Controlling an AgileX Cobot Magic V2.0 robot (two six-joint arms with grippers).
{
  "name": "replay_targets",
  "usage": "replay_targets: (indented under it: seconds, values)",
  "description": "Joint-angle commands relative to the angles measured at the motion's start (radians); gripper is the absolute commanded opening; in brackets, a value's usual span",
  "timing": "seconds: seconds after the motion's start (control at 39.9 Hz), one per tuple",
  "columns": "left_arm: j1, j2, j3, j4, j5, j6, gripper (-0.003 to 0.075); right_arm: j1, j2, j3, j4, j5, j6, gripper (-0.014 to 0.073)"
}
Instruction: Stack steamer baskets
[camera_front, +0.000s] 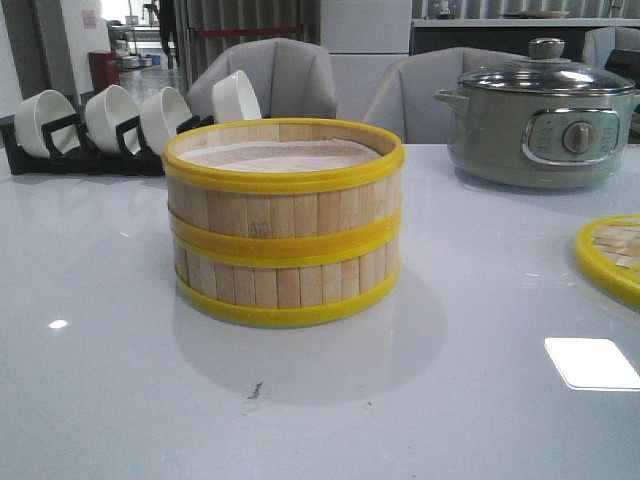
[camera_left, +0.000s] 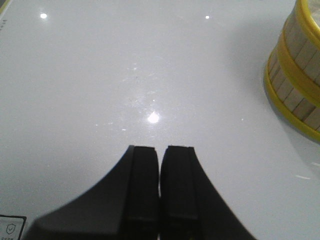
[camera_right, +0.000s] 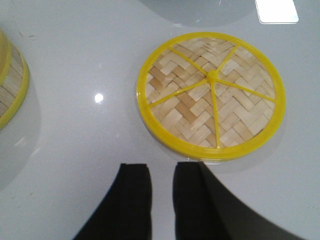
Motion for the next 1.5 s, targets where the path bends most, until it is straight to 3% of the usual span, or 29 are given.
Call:
replay_targets:
  seconds: [0.0,0.25,0.45,0.75,1.03,1.48]
  values:
    - [0.004,-0.006,-0.029,0.005,-0.073,-0.01,0.0083,-0.002,0.001,-0.037,-0.001,-0.034,0.001,0.0254]
    - [0.004,-0.006,-0.029,0.005,-0.073,-0.01,0.0083,-0.002,0.104,-0.047,-0.032,-0.06,0.001,0.0262]
    - [0.004,-0.006,-0.029,0.005,-0.073,-0.01,0.0083,-0.014,0.275,-0.14,-0.079,-0.096,0.001,0.0414]
    - [0.004,-0.006,-0.029,0.005,-0.073,-0.01,0.0083,-0.076,0.544,-0.315,-0.095,-0.145,0.001,0.0414]
    - [0.004,-0.006,-0.029,0.005,-0.073,-0.01,0.0083,-0.089,0.751,-0.491,-0.095,-0.091,0.001,0.0414]
    - [0.004,-0.006,-0.029,0.005,-0.073,-0.01,0.0083,-0.095,0.913,-0.593,-0.095,-0.048,0.001,0.0414]
